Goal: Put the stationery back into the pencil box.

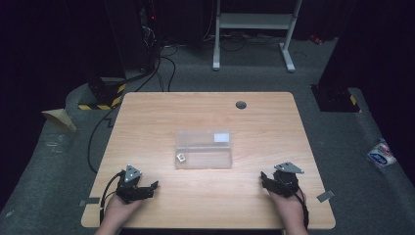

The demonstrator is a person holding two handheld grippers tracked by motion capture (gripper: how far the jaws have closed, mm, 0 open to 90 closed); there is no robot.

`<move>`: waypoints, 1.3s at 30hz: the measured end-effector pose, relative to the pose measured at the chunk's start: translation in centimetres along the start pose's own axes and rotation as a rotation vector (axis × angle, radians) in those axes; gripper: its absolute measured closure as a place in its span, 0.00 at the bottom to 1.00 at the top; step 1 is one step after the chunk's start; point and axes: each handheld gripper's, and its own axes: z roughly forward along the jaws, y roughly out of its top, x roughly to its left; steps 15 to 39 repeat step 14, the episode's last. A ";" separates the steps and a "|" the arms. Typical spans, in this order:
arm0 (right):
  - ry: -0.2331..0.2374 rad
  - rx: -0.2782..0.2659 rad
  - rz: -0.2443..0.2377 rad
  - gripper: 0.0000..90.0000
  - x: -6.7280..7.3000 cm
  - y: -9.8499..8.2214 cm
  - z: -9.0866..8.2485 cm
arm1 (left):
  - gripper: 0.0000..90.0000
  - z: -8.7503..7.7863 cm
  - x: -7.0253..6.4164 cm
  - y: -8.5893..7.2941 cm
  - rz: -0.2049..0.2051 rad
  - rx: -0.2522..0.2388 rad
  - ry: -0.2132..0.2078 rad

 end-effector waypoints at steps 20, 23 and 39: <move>-0.012 0.005 0.043 0.28 0.4 0.1 0.2 | 0.17 -0.1 -0.1 -0.1 -0.003 -0.003 0.006; -0.012 0.005 0.043 0.28 0.4 0.1 0.2 | 0.17 -0.1 -0.1 -0.1 -0.003 -0.003 0.006; -0.012 0.005 0.043 0.28 0.4 0.1 0.2 | 0.17 -0.1 -0.1 -0.1 -0.003 -0.003 0.006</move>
